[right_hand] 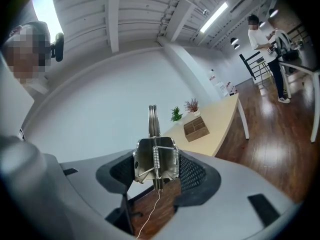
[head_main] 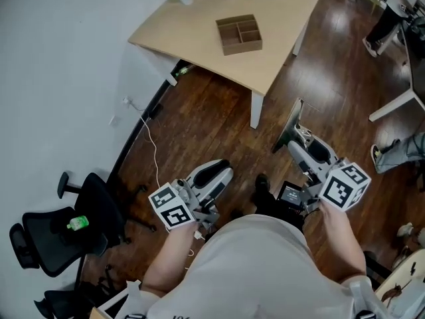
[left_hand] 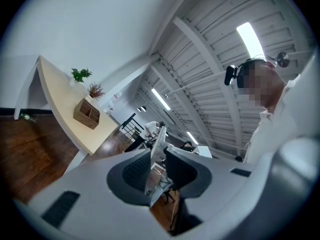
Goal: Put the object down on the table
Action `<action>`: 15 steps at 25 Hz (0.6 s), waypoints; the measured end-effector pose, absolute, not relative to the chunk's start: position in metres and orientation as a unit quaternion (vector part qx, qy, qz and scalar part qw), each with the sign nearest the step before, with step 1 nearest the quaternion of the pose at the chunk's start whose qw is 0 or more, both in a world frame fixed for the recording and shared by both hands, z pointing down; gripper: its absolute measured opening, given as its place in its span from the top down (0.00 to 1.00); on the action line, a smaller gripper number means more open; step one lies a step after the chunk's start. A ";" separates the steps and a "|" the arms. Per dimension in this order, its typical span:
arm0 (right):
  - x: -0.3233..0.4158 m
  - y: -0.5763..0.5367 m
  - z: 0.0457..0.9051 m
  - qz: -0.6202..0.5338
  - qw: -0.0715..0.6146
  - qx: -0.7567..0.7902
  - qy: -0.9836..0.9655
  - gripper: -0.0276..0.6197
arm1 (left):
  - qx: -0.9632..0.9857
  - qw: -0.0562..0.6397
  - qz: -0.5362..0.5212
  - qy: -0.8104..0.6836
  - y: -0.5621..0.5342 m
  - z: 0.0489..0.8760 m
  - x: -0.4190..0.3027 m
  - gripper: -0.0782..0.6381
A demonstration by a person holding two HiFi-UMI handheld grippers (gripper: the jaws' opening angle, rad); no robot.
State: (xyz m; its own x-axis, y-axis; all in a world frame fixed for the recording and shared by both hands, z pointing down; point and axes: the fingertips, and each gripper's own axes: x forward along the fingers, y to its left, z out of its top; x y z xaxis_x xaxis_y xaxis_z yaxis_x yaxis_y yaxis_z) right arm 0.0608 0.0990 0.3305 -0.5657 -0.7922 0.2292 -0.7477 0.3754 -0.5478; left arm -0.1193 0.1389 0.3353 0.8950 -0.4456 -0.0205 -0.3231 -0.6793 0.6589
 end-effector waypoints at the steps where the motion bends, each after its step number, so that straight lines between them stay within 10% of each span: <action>1: 0.068 0.087 0.331 -0.311 0.033 -0.462 0.830 0.60 | 0.911 0.341 -0.091 -0.214 0.128 0.335 -0.111 0.77; 15: 0.126 -0.036 0.343 -0.323 0.007 -0.432 0.842 0.60 | 0.899 0.350 -0.090 -0.247 0.026 0.336 -0.044 0.77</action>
State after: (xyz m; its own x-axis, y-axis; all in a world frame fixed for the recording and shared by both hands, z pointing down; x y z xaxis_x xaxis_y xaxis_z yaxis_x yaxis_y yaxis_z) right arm 0.1262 -0.0364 0.3434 -0.6259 -0.7327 0.2672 -0.7235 0.4177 -0.5496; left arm -0.0439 0.0258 0.3361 0.8614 -0.5078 0.0107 -0.3815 -0.6330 0.6737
